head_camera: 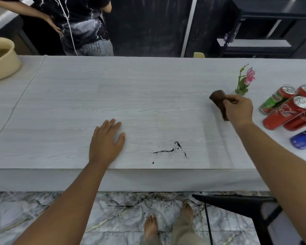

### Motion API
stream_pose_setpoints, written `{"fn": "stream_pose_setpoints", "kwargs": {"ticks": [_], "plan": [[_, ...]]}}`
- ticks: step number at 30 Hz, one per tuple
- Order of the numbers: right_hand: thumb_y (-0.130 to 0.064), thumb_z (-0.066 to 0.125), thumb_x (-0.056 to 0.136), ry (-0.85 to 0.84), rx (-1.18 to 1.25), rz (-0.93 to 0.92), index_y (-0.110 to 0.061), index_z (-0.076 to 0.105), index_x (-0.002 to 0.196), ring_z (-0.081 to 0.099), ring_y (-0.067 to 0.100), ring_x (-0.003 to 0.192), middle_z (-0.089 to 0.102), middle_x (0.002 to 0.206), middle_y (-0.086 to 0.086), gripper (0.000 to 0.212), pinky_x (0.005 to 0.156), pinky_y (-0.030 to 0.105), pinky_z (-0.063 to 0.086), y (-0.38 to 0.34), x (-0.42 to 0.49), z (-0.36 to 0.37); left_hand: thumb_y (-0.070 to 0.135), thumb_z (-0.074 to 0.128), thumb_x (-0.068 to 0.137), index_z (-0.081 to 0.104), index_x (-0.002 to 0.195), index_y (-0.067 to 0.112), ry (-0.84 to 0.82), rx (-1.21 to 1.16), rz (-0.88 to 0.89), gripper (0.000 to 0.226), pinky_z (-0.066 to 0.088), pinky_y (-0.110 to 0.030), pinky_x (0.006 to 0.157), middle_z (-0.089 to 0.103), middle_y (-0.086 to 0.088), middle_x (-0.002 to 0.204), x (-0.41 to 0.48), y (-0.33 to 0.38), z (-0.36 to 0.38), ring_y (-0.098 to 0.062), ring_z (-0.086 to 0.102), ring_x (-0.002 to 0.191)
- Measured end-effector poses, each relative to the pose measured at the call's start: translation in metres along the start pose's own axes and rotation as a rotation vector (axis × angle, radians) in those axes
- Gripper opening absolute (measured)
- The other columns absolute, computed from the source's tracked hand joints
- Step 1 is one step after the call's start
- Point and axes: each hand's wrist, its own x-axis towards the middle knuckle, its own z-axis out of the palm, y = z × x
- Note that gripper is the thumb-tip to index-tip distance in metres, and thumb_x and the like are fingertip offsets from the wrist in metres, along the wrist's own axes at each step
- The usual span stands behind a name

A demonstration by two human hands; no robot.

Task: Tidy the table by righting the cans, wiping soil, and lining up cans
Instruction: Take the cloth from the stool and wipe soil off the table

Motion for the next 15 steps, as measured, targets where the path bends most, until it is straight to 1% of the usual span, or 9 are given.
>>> {"fn": "stream_pose_setpoints", "kwargs": {"ticks": [4,7,9,11,15], "plan": [[-0.019,0.07,0.096,-0.114,-0.121,-0.004,-0.025,0.082,0.123,0.072,0.024,0.115,0.079,0.123,0.001,0.03,0.099,0.03,0.053,0.019,0.018,0.004,0.043,0.056,0.111,0.056,0.159,0.025,0.011,-0.008,-0.003,0.052,0.02,-0.05,0.136,0.045,0.001,0.173,0.002,0.0,0.001,-0.019,0.031,0.165],[-0.022,0.073,0.097,-0.131,-0.131,-0.031,-0.026,0.081,0.125,0.07,0.022,0.116,0.078,0.127,0.0,0.029,0.097,0.024,0.047,0.029,0.006,0.013,0.041,0.057,0.11,0.058,0.158,0.025,0.017,-0.016,-0.006,0.051,0.02,-0.05,0.136,0.046,0.001,0.172,0.002,-0.001,0.001,-0.019,0.032,0.164],[-0.023,0.075,0.096,-0.172,-0.139,-0.092,-0.027,0.082,0.123,0.069,0.017,0.109,0.078,0.124,0.0,0.028,0.097,0.024,0.046,0.027,-0.009,0.021,0.042,0.058,0.11,0.058,0.158,0.025,0.023,-0.015,-0.007,0.05,0.02,-0.049,0.136,0.046,0.001,0.171,0.003,-0.001,0.002,-0.019,0.033,0.164],[-0.022,0.078,0.095,-0.239,-0.152,-0.178,-0.027,0.083,0.119,0.07,0.018,0.107,0.079,0.12,0.0,0.025,0.096,0.025,0.048,0.022,-0.033,0.03,0.041,0.058,0.11,0.059,0.157,0.024,0.033,-0.016,-0.002,0.05,0.021,-0.05,0.135,0.048,0.0,0.171,0.003,-0.001,0.003,-0.02,0.034,0.163],[-0.016,0.081,0.092,-0.346,-0.118,-0.316,-0.024,0.085,0.113,0.072,0.018,0.103,0.08,0.112,-0.001,0.022,0.089,0.026,0.048,0.014,-0.092,0.049,0.04,0.058,0.11,0.059,0.157,0.023,0.037,-0.018,0.004,0.05,0.02,-0.05,0.136,0.048,-0.002,0.171,0.001,0.001,0.002,-0.022,0.034,0.163]]}}
